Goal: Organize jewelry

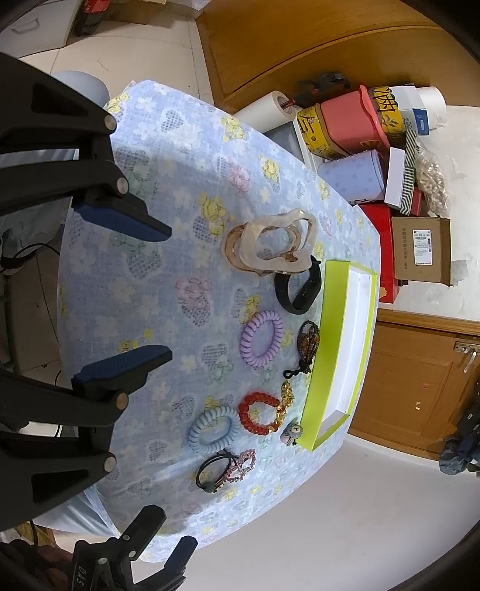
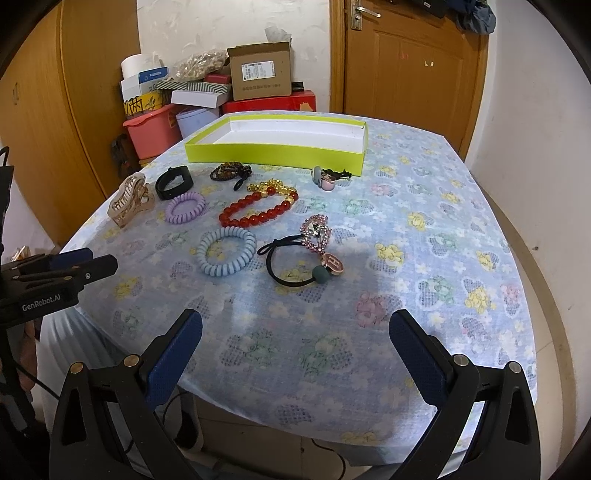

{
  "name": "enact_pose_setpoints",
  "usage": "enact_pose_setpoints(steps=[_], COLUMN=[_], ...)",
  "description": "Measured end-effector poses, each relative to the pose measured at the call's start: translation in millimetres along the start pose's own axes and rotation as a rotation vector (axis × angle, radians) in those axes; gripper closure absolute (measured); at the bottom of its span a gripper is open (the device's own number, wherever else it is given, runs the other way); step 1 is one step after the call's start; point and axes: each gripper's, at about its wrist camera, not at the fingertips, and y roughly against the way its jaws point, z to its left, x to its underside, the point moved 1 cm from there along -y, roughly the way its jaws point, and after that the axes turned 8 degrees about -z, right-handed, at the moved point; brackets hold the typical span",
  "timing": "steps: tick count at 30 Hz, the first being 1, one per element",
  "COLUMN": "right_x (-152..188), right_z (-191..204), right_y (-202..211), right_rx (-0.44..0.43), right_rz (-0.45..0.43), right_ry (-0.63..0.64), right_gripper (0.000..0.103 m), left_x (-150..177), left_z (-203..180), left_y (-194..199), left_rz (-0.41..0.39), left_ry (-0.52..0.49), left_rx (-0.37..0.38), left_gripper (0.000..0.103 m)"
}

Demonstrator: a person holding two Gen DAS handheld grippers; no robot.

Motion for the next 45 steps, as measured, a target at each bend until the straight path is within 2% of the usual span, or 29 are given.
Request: enact_pose_setpoints(steps=[15,21,34,40,42,45], right_x=[-5.2,-10.2,-32.8,-39.8,-40.8,-42.7], right_z=[1.1,-1.8,-18.9,-25.3,-25.3,-25.0], right_y=[-6.5,-16.4,-48.7,-71.5,-78.4,-84.7], right_rx=[0.004,0.003,-0.006,-0.018,-0.024,-0.034], right_rz=[-0.003,0.008,0.015,0.050,0.061,0.067], right_ry=[0.010,0.012,-0.018,-0.034,-0.031,-0.032], right_gripper=[0.002,0.011,0.016,0.037,0.048,0.056], left_x=[-9.0,-17.1,-48.3,-58.9,-59.9,-60.1], left_z=[6.3,16.5,32.6,33.1,34.0,35.6], left_y=[-4.7,-12.9,-44.5,-66.0,-72.0,-76.3], left_rz=[-0.007,-0.012,-0.027,-0.024,-0.019,-0.020], left_ry=[0.008,0.016,0.024,0.005,0.008,0.018], left_rx=[-0.014,-0.039,-0.073,-0.086,-0.083,-0.072], left_gripper=[0.042,0.042,0.042,0.042,0.042,0.046])
